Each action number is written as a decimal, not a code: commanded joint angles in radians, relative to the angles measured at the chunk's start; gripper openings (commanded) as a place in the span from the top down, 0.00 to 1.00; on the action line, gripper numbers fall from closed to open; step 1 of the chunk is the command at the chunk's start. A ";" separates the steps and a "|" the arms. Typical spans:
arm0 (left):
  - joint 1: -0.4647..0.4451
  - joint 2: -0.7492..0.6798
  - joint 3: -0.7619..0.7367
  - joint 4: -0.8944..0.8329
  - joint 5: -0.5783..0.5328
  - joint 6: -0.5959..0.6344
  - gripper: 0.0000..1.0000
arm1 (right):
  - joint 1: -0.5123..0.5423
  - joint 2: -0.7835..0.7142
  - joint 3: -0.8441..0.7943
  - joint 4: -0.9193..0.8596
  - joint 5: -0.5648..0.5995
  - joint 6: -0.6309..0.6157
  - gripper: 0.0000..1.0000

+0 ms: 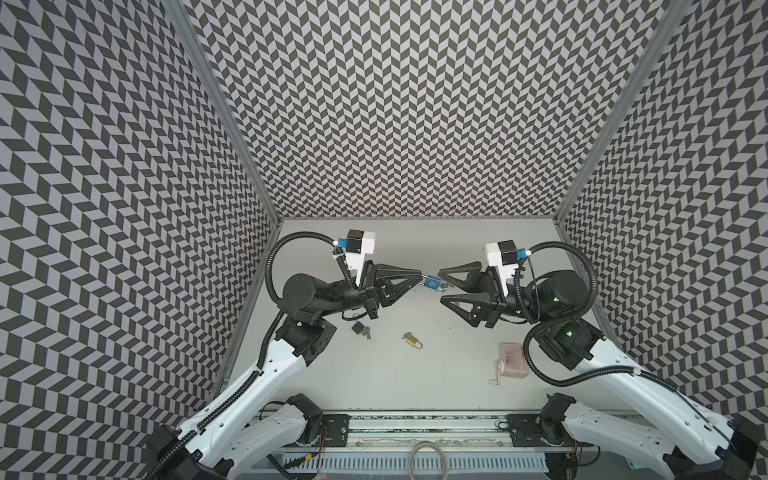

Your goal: Lock with the key

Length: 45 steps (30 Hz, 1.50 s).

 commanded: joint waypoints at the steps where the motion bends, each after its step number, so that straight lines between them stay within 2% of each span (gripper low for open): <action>1: -0.012 -0.006 -0.003 0.073 -0.030 -0.038 1.00 | 0.017 0.003 0.014 0.124 0.079 -0.017 0.35; 5: -0.021 0.003 0.000 0.076 -0.028 -0.033 1.00 | 0.029 0.029 0.037 0.117 0.069 -0.022 0.39; 11: -0.024 0.008 0.001 0.075 -0.024 -0.031 1.00 | 0.043 0.058 0.060 0.085 0.051 -0.037 0.51; 15: -0.025 0.010 0.001 0.076 -0.024 -0.030 1.00 | 0.050 0.063 0.066 0.081 0.054 -0.039 0.67; 20: -0.024 0.006 0.003 0.069 -0.027 -0.025 1.00 | 0.051 0.060 0.066 0.076 0.061 -0.040 0.79; 24: -0.024 0.003 0.004 0.067 -0.030 -0.024 1.00 | 0.051 0.060 0.064 0.067 0.061 -0.037 0.79; 27: -0.024 0.003 0.004 0.067 -0.030 -0.024 1.00 | 0.051 0.060 0.062 0.065 0.058 -0.032 0.67; 30: -0.024 0.003 0.004 0.068 -0.029 -0.024 1.00 | 0.051 0.058 0.060 0.067 0.060 -0.028 0.66; 35: -0.024 -0.003 0.001 0.063 -0.033 -0.021 1.00 | 0.051 0.052 0.055 0.071 0.066 -0.024 0.77; 40: -0.021 -0.011 -0.001 0.052 -0.040 -0.014 1.00 | 0.051 0.039 0.049 0.067 0.074 -0.024 1.00; 45: -0.017 -0.016 -0.002 0.046 -0.040 -0.010 1.00 | 0.051 0.037 0.067 0.040 0.054 -0.014 1.00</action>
